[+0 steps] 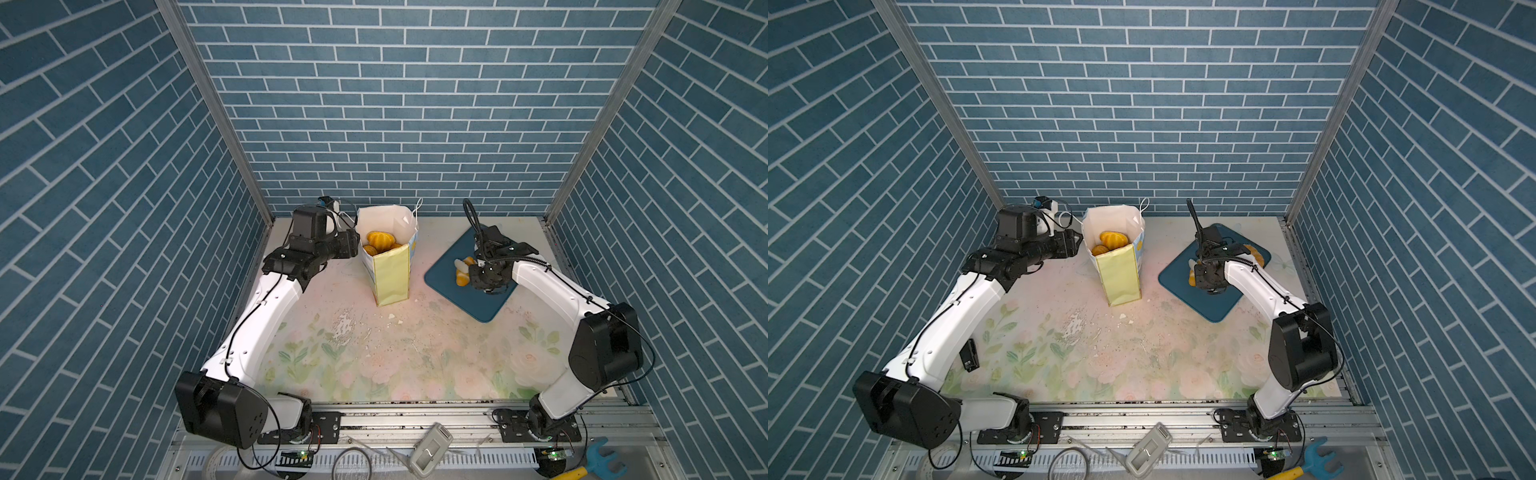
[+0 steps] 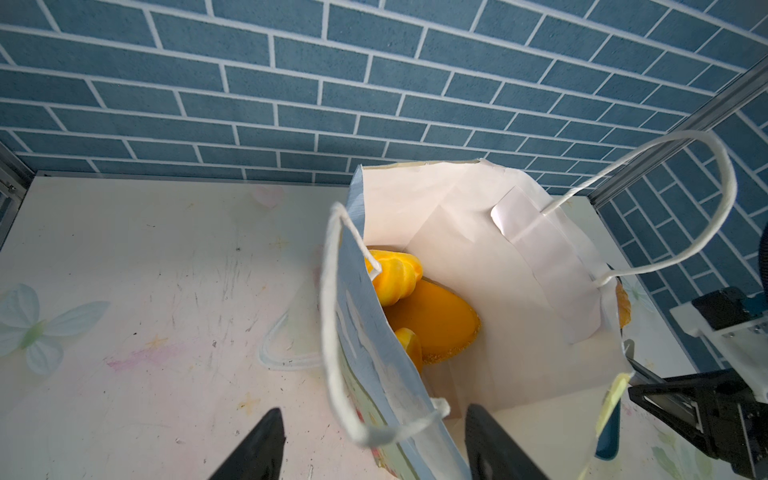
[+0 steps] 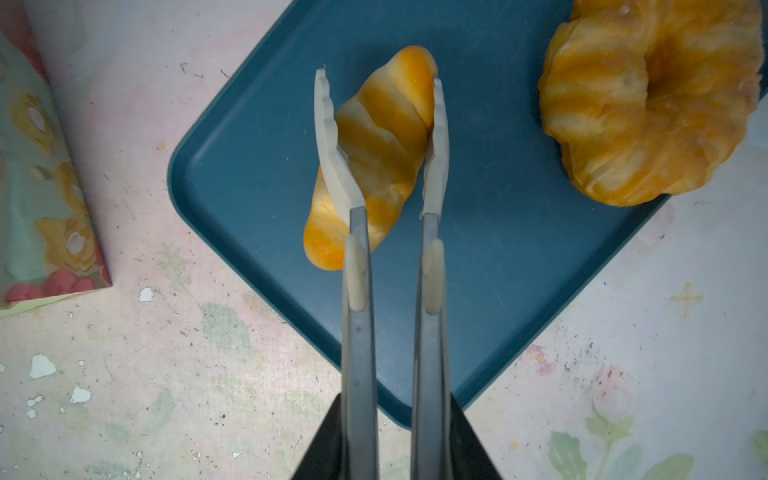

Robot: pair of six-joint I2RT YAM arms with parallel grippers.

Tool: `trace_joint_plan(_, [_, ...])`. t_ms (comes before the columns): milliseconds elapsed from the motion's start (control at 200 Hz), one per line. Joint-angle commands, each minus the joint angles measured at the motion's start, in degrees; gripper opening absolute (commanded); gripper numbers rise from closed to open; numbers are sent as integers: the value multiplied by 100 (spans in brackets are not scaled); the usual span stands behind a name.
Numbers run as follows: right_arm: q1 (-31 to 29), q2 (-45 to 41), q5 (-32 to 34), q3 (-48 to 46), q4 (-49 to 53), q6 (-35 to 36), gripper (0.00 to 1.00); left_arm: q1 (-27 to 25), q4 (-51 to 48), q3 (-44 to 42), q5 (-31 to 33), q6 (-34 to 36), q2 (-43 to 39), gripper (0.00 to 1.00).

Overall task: Place the fake bread into the paper bag
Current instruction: 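Lift the crescent bun with the right tongs and carry it over the bag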

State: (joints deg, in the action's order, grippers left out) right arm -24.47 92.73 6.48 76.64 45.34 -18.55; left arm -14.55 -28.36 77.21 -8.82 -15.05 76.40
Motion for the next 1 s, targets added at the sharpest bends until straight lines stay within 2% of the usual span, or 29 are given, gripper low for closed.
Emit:
trace_joint_plan(0, [21,-397,166,18,36,198,26,8,94,-80,-6,-15,-143,70])
trace_joint_plan(380, [22,-1235,345,94,92,646,25,4,125,-172,-31,-8,-252,70])
trace_joint_plan(660, [-8,-1864,67,508,-133,1213,25,2,120,-184,34,28,-295,71])
trace_joint_plan(995, [-97,-1694,-366,1695,-299,1755,25,5,139,-169,68,-8,-294,70])
